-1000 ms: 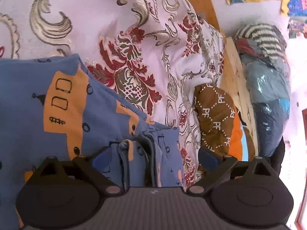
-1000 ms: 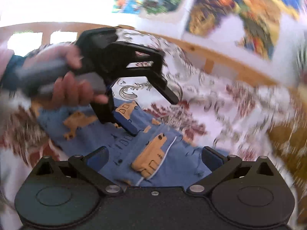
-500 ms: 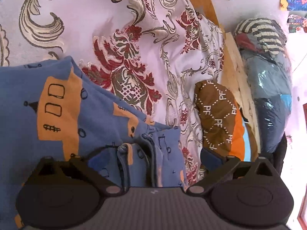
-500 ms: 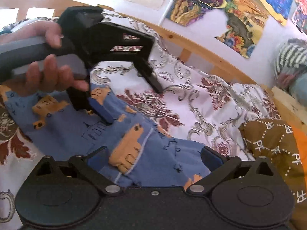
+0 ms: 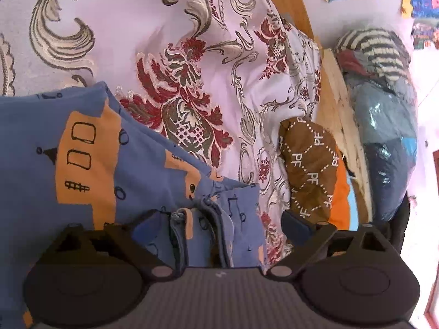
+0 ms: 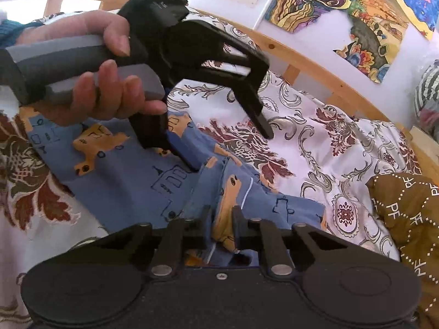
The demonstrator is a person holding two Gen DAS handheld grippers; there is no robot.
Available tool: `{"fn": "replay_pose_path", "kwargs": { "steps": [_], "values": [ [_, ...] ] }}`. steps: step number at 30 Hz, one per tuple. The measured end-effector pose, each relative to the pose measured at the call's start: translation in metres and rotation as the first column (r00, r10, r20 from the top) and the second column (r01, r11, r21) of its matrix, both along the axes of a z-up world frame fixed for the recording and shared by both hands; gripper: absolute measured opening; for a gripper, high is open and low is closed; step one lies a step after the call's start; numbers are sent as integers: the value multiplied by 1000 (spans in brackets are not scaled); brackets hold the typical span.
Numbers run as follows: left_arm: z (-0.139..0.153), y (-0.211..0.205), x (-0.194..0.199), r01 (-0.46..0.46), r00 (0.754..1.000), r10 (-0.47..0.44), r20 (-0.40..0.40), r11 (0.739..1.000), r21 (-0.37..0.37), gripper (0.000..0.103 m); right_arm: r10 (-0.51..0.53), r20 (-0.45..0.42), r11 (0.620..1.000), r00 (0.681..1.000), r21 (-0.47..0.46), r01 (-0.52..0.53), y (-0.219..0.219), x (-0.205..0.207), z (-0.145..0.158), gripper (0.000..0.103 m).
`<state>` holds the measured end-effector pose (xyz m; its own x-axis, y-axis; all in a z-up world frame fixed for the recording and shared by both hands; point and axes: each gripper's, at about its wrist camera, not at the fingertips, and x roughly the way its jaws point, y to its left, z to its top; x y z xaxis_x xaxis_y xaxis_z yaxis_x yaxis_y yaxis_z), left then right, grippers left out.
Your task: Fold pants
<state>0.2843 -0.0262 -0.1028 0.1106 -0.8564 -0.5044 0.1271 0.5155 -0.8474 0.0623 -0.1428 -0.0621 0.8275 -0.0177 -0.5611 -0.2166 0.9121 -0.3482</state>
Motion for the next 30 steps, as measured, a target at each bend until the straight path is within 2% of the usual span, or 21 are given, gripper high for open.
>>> {"fn": "replay_pose_path", "kwargs": {
  "steps": [2, 6, 8, 11, 13, 15, 19, 27, 29, 30],
  "values": [
    [1, -1, 0, 12, 1000, -12, 7, 1000, 10, 85, 24, 1, 1000, 1000, -10, -24, 1, -7, 3, 15],
    [0, 1, -1, 15, 1000, -15, 3, 1000, 15, 79, 52, -26, 999, 998, -14, -52, 4, -13, -1, 15],
    [0, 1, -1, 16, 1000, -16, 7, 999, 33, 74, 53, -34, 999, 998, -10, -53, 5, -10, -5, 19],
    [-1, -2, -2, 26, 999, -28, 25, 997, 77, 68, 49, -26, 999, 998, 10, -49, 6, -9, -6, 33],
    [1, -4, -4, 42, 998, -46, 49, 994, 97, 67, 54, -30, 998, 998, 25, -54, 4, -11, -5, 51],
    [3, -6, -5, 57, 996, -64, 68, 992, 111, 66, 57, -39, 998, 998, 31, -55, 3, -13, -5, 54],
    [5, -9, -7, 64, 989, -86, 117, 981, 182, 42, 60, -41, 998, 997, 6, -60, 7, -18, -8, 54],
    [10, -10, -10, 54, 988, -81, 134, 979, 197, 27, 59, -12, 991, 998, -117, -60, 19, -24, -17, 53],
    [11, -10, -11, 48, 989, -73, 126, 980, 191, 26, 61, -8, 989, 998, -132, -62, 20, -24, -18, 45],
    [11, -11, -10, 46, 990, -70, 123, 981, 190, 25, 62, -7, 988, 998, -140, -63, 21, -24, -19, 36]
  ]
}}
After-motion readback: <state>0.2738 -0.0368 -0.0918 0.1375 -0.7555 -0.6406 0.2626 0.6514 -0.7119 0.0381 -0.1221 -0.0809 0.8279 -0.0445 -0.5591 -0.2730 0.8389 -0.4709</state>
